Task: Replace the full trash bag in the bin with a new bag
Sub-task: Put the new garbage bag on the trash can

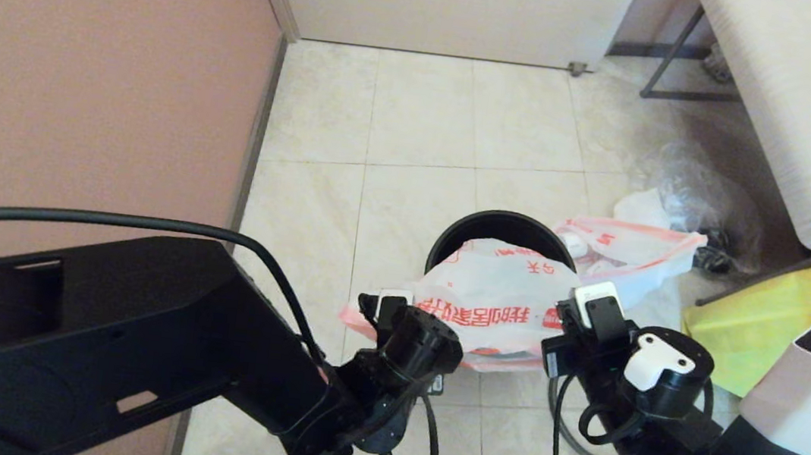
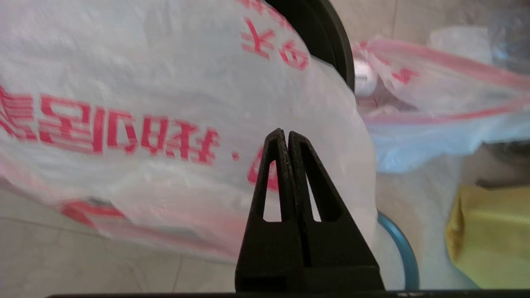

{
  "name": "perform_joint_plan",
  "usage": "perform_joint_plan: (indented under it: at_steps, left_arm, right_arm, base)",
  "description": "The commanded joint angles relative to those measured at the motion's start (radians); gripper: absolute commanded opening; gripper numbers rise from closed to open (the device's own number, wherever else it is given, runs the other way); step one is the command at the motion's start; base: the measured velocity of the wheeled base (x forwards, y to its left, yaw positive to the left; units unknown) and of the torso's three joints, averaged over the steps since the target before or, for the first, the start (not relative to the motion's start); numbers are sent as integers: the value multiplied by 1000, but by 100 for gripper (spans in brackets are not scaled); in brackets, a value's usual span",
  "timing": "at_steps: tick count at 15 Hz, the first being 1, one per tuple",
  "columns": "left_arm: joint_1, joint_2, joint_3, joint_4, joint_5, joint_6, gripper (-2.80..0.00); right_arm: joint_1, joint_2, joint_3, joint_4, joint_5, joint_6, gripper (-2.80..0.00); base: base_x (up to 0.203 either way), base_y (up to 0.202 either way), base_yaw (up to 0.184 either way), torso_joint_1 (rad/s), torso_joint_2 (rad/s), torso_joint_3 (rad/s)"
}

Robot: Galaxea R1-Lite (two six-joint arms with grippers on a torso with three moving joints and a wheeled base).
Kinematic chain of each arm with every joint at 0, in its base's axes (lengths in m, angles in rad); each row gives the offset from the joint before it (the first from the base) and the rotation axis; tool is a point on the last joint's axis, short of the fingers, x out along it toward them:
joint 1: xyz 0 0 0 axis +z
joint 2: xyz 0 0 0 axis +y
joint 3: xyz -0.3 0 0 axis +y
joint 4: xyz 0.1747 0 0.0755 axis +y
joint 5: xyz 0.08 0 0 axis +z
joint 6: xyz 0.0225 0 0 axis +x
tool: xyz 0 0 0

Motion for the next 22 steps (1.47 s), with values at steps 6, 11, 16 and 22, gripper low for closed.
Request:
perform_joint_plan:
  at_steps: [6, 11, 16, 22]
  left_arm:
    - [32, 54, -52, -5, 13, -6, 0]
    - [43, 64, -117, 24, 12, -7, 0]
    - [45, 62, -186, 33, 12, -7, 0]
    - [21, 37, -181, 46, 8, -11, 0]
  right_arm:
    - [2, -45, 59, -9, -45, -1, -280]
    - [-5, -51, 101, -9, -46, 19, -280]
    - [-6, -51, 111, -9, -48, 25, -280]
    - [-12, -45, 109, -9, -46, 25, -280]
  base:
    - [0, 0, 0, 0, 0, 0]
    - [0, 0, 0, 0, 0, 0]
    - [0, 0, 0, 0, 0, 0]
    - [0, 0, 0, 0, 0, 0]
